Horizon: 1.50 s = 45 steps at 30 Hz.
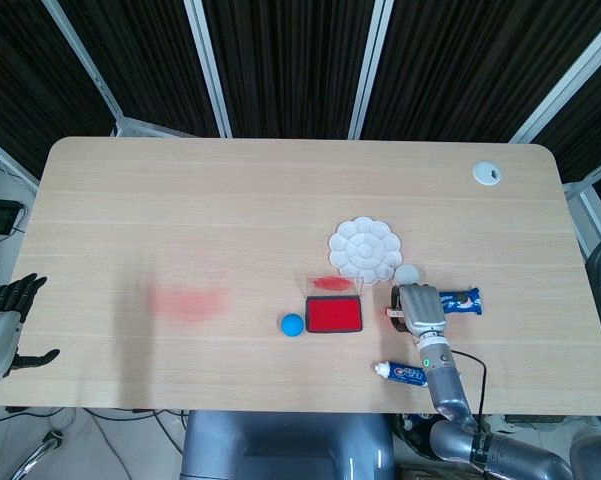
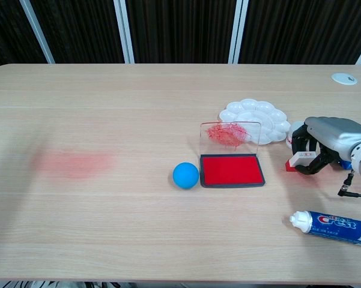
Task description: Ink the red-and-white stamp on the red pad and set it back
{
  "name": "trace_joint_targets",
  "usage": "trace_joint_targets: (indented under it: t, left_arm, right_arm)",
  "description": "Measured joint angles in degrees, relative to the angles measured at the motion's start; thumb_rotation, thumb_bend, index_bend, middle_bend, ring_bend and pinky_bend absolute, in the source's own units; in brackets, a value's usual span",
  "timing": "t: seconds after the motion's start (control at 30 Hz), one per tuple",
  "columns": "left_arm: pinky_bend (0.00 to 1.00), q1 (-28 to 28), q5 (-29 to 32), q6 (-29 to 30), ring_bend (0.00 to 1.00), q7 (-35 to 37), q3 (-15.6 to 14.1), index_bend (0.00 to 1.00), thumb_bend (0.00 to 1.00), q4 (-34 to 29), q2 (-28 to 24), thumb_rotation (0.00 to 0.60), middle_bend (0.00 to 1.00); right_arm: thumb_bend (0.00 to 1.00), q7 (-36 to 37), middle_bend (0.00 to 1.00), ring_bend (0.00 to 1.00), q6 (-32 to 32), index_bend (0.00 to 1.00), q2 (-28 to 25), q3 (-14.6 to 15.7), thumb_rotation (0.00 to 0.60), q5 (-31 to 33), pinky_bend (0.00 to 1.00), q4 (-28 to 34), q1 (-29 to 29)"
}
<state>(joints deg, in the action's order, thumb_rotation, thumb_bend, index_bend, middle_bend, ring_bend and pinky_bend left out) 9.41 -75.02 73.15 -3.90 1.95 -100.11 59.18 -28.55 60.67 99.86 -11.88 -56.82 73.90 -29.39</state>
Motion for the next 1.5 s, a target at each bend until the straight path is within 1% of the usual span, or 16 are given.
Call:
trace_joint_targets:
  t: [0.27, 0.63, 1.03, 1.4, 1.5]
  left_arm:
    - [0.00, 0.05, 0.04, -0.18, 0.00, 0.09, -0.04, 0.00, 0.03, -0.12, -0.16, 0.600, 0.00]
    - [0.00, 0.08, 0.18, -0.32, 0.00, 0.22, -0.03, 0.00, 0.03, -0.23, -0.30, 0.600, 0.00]
    - [0.00, 0.11, 0.30, -0.44, 0.00, 0.39, -0.02, 0.00, 0.03, -0.33, -0.44, 0.600, 0.00]
    - [0.00, 0.09, 0.26, -0.39, 0.00, 0.41, -0.05, 0.00, 0.03, -0.35, -0.46, 0.600, 0.00]
    - [0.00, 0.09, 0.27, -0.37, 0.00, 0.40, -0.05, 0.00, 0.03, -0.33, -0.44, 0.600, 0.00]
  right_arm:
    - [0.36, -3.23, 0.51, 0.44, -0.10, 0.68, -0.61, -0.15, 0.600, 1.89, 0.44, 1.38, -0.99]
    - [0.36, -8.80, 0.50, 0.44, -0.21, 0.66, -1.89, -0.18, 0.600, 6.90, 0.44, 4.11, -2.53]
    - [0.32, -10.40, 0.48, 0.43, 0.33, 0.58, -2.12, 0.27, 0.600, 9.23, 0.43, 5.06, -3.65]
    - [0.31, -10.79, 0.47, 0.42, 1.00, 0.56, -2.35, 0.59, 0.600, 10.05, 0.42, 5.57, -4.23]
    - [0.30, -10.87, 0.46, 0.42, 1.13, 0.54, -2.41, 0.63, 0.600, 10.20, 0.41, 5.78, -4.32]
